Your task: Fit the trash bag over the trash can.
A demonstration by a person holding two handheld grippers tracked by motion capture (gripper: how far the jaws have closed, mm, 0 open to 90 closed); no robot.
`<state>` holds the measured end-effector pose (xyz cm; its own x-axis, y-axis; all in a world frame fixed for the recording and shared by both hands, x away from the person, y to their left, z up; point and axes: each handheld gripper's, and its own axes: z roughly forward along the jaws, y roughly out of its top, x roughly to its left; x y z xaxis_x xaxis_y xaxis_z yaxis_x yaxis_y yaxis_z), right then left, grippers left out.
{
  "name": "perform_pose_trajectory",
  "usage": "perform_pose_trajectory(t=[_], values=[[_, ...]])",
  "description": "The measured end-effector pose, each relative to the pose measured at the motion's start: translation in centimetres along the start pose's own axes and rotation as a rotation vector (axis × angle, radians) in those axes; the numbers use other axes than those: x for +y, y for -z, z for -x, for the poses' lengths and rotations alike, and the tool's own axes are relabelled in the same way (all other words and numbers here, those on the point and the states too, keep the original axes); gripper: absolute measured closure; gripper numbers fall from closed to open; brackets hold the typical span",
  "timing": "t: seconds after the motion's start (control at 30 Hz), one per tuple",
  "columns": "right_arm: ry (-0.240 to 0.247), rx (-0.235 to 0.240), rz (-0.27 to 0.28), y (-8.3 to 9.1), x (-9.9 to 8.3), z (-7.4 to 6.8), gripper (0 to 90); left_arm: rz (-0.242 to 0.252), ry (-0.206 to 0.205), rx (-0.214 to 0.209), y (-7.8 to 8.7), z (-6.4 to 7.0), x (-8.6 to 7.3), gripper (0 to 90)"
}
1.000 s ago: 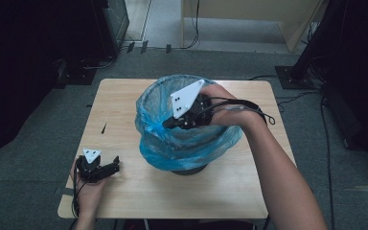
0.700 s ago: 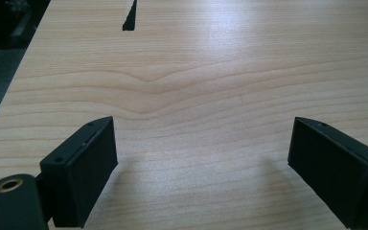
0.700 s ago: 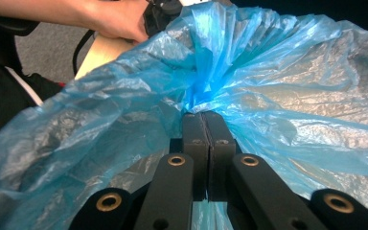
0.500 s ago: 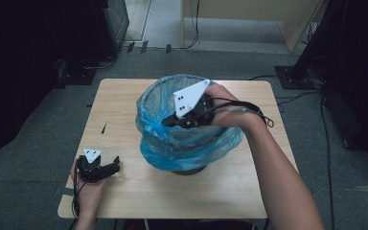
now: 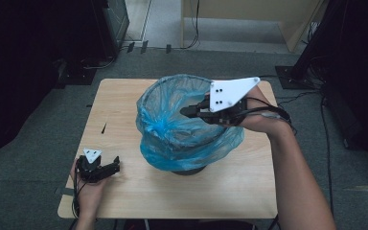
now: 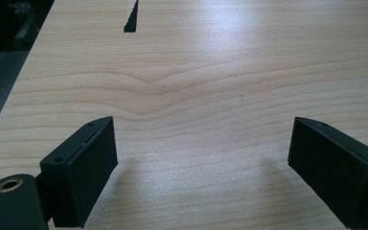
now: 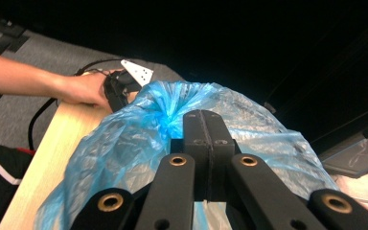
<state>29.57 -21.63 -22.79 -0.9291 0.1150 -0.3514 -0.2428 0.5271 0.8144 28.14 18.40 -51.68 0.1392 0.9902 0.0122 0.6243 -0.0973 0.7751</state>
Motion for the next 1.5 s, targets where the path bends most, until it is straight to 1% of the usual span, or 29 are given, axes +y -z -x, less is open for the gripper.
perform_pose_trajectory(t=[0.1, 0.27, 0.43, 0.53, 0.6, 0.7, 0.83, 0.93, 1.03, 1.07, 1.17, 1.37, 1.5], values=[[-0.009, -0.022, 0.001, 0.9, -0.8, -0.6, 90.0, -0.002, -0.004, 0.001, 0.0, 0.0, 0.0, 10.2], [-0.059, -0.058, 0.019, 2.7, -2.6, -1.4, 90.0, -0.007, -0.013, 0.006, -0.1, 0.1, 0.0, 10.2], [-0.1, -0.103, 0.055, 4.2, -4.5, -2.2, 90.0, -0.005, -0.015, 0.011, -0.1, 0.2, 0.0, 10.2], [-0.13, -0.115, 0.09, 5.1, -5.6, -2.8, 90.0, -0.007, -0.017, 0.012, -0.1, 0.2, 0.0, 10.2], [-0.144, -0.123, 0.096, 5.5, -6.4, -3.2, 90.0, -0.009, -0.019, 0.011, -0.1, 0.2, 0.0, 10.2], [-0.16, -0.139, 0.088, 5.9, -7.6, -3.9, 90.0, -0.011, -0.022, 0.009, -0.1, 0.2, 0.0, 10.2], [-0.194, -0.159, 0.077, 6.3, -9.4, -4.9, 90.0, -0.016, -0.029, 0.009, -0.1, 0.3, 0.1, 10.2], [-0.22, -0.17, 0.071, 6.6, -10.7, -5.4, 90.0, -0.03, -0.036, 0.013, -0.2, 0.4, 0.1, 10.2], [-0.24, -0.177, 0.082, 6.9, -11.8, -5.9, 90.0, -0.04, -0.045, 0.017, -0.4, 0.5, 0.1, 10.2], [-0.249, -0.179, 0.081, 6.9, -12.2, -6.0, 90.0, -0.05, -0.051, 0.015, -0.4, 0.5, 0.1, 10.2], [-0.272, -0.193, 0.082, 7.2, -13.2, -6.4, 90.0, -0.05, -0.049, 0.011, -0.4, 0.5, 0.1, 10.2], [-0.335, -0.235, 0.108, 7.6, -16.0, -7.7, 90.0, -0.055, -0.037, 0.0, -0.5, 0.4, 0.1, 10.2], [-0.377, -0.263, 0.118, 7.7, -17.9, -8.5, 90.0, -0.057, -0.042, 0.002, -0.4, 0.4, 0.1, 10.3]])
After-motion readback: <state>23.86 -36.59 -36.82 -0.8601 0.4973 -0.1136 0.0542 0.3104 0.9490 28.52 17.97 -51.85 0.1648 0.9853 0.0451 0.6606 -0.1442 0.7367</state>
